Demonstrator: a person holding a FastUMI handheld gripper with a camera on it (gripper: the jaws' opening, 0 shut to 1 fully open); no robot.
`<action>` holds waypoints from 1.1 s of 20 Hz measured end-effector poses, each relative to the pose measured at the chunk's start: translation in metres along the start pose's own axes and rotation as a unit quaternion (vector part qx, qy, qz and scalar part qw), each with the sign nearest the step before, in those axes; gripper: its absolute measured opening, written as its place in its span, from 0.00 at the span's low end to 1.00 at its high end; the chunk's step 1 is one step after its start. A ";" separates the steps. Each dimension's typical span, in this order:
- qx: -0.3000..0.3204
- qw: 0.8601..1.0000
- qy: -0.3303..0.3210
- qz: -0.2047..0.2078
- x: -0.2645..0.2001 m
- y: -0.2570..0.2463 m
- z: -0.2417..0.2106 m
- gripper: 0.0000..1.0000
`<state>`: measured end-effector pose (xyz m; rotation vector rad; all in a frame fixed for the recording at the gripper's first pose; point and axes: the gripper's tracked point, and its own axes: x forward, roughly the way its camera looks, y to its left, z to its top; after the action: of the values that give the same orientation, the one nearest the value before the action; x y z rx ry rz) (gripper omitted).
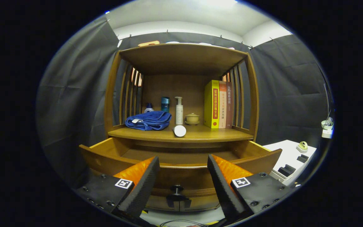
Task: Pull open the drawer, take out the items inside it, and place them on the countertop above the cabinet.
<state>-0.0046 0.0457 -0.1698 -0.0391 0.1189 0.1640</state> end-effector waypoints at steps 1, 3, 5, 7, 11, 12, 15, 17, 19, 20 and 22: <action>-0.001 1.000 0.001 0.002 -0.001 0.000 0.000 0.99; 0.000 1.000 0.009 0.002 0.001 0.001 -0.009 0.99; 0.001 1.000 0.016 0.006 0.002 0.002 -0.015 0.99; 0.004 1.000 0.021 0.008 0.003 0.002 -0.023 0.99; 0.013 0.999 0.042 0.005 0.008 0.002 -0.043 0.99; 0.015 0.999 0.049 0.004 0.010 0.002 -0.049 0.99; 0.013 0.998 0.063 -0.005 0.011 0.000 -0.061 0.99; 0.017 0.997 0.081 -0.006 0.011 0.001 -0.069 0.99; 0.018 0.997 0.079 -0.007 0.011 0.001 -0.066 0.99; 0.018 0.997 0.076 -0.007 0.014 0.002 -0.063 0.99; 0.013 0.997 0.081 -0.009 0.021 0.004 -0.065 0.99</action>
<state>0.0074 0.0501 -0.2372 -0.0276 0.2825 0.1409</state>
